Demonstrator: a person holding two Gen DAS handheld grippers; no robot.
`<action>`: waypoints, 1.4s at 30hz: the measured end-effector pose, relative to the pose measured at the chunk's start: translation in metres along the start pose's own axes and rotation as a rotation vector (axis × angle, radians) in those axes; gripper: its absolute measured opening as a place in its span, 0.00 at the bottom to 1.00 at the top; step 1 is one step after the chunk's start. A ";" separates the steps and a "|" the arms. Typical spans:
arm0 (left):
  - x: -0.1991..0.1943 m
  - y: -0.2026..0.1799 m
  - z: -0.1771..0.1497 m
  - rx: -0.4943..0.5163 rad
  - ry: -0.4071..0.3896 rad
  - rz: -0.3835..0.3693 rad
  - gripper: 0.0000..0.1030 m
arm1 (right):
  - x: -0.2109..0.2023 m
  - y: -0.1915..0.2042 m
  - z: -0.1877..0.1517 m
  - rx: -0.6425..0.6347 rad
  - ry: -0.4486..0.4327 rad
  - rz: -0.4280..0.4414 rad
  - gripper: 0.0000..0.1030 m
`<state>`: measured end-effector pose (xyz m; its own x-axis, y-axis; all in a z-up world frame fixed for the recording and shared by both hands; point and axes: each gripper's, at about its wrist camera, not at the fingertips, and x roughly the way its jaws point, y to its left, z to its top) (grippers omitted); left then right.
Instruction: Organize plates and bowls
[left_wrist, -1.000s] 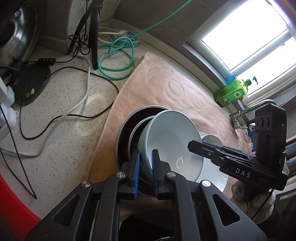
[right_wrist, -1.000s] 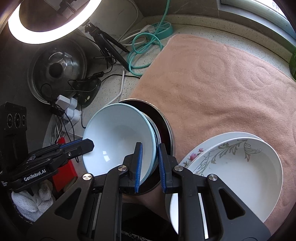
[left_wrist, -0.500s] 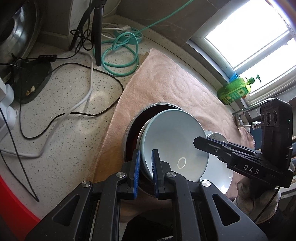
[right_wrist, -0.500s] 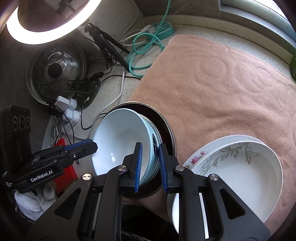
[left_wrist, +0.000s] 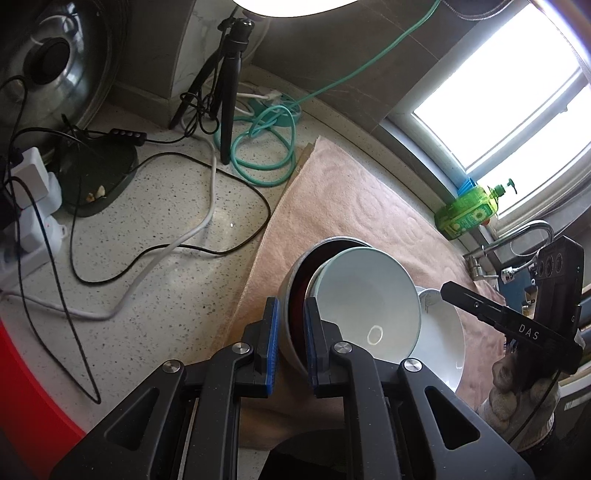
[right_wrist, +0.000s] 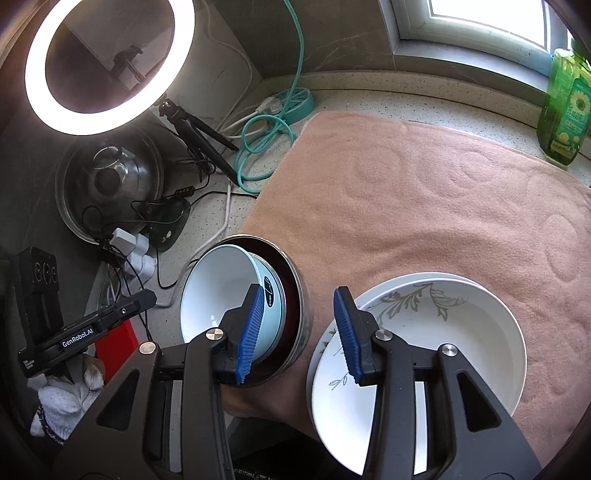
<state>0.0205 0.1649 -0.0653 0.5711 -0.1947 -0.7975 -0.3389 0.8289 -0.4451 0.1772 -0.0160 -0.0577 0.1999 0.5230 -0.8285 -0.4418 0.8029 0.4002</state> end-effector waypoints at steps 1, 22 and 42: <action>0.001 0.001 -0.001 -0.003 0.004 -0.001 0.11 | 0.000 -0.003 0.000 0.017 -0.003 -0.002 0.40; 0.033 0.006 -0.001 -0.010 0.091 -0.037 0.11 | 0.033 -0.015 -0.015 0.108 0.071 0.012 0.28; 0.049 0.011 -0.002 -0.036 0.134 -0.049 0.11 | 0.059 -0.011 -0.012 0.083 0.130 0.031 0.16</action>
<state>0.0432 0.1638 -0.1099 0.4835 -0.3043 -0.8208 -0.3409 0.7981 -0.4967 0.1837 0.0029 -0.1156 0.0699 0.5111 -0.8567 -0.3709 0.8105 0.4533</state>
